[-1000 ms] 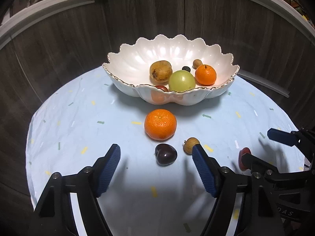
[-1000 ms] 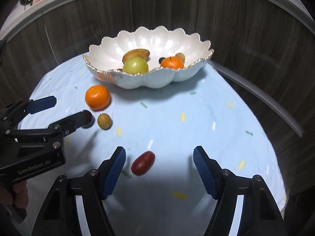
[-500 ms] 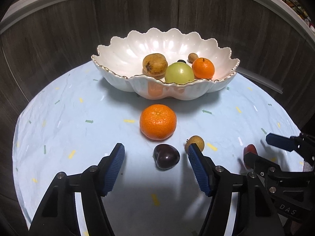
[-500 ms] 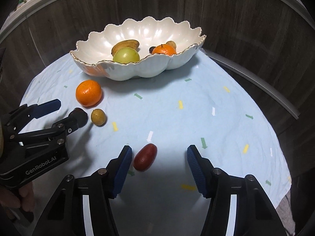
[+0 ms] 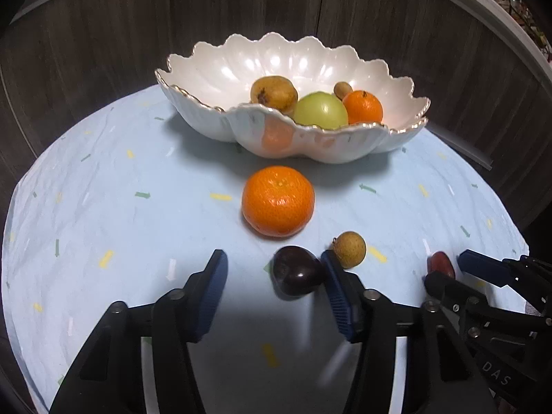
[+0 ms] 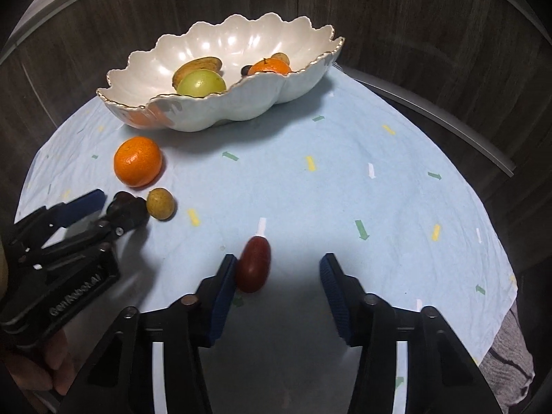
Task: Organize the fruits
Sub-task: 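Close the left gripper on the dark plum while the right grasps a red date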
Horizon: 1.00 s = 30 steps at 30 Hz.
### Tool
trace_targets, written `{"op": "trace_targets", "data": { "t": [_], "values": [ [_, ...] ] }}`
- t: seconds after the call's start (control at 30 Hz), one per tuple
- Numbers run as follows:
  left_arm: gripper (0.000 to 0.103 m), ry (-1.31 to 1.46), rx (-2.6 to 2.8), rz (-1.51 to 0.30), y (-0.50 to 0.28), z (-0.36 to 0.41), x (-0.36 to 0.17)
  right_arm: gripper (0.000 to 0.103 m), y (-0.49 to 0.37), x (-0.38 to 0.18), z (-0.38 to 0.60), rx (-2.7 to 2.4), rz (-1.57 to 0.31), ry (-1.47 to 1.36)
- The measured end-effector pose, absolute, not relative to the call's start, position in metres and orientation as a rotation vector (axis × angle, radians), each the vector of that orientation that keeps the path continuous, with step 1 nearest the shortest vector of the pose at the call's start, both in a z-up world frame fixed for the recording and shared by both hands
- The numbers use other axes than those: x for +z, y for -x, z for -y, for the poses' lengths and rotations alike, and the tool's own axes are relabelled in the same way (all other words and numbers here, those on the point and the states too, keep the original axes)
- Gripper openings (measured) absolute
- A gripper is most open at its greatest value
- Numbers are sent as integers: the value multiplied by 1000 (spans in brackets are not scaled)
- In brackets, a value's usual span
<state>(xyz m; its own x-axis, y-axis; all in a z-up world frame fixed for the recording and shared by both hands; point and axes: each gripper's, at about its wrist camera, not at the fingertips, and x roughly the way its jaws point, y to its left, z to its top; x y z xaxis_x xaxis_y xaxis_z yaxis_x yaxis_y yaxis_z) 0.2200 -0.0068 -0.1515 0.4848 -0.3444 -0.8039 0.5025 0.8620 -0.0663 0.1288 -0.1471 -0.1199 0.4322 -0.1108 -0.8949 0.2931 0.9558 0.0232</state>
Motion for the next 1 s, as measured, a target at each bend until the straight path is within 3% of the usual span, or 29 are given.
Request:
{"op": "trace_targets", "data": {
  "t": [0.13,0.23,1.0],
  "values": [
    [41,-191,-521,-928,-219,7,-151,20,-129,-119,143,-215,-1091,-190],
    [29,-188,-524,-934,-219,8,-150,19,-128,-119,142,-212,-1088,-191],
    [28,-167,-421,-950,-208,1,-121,18,-129,-105,146,-149,-1075,-248]
  ]
}}
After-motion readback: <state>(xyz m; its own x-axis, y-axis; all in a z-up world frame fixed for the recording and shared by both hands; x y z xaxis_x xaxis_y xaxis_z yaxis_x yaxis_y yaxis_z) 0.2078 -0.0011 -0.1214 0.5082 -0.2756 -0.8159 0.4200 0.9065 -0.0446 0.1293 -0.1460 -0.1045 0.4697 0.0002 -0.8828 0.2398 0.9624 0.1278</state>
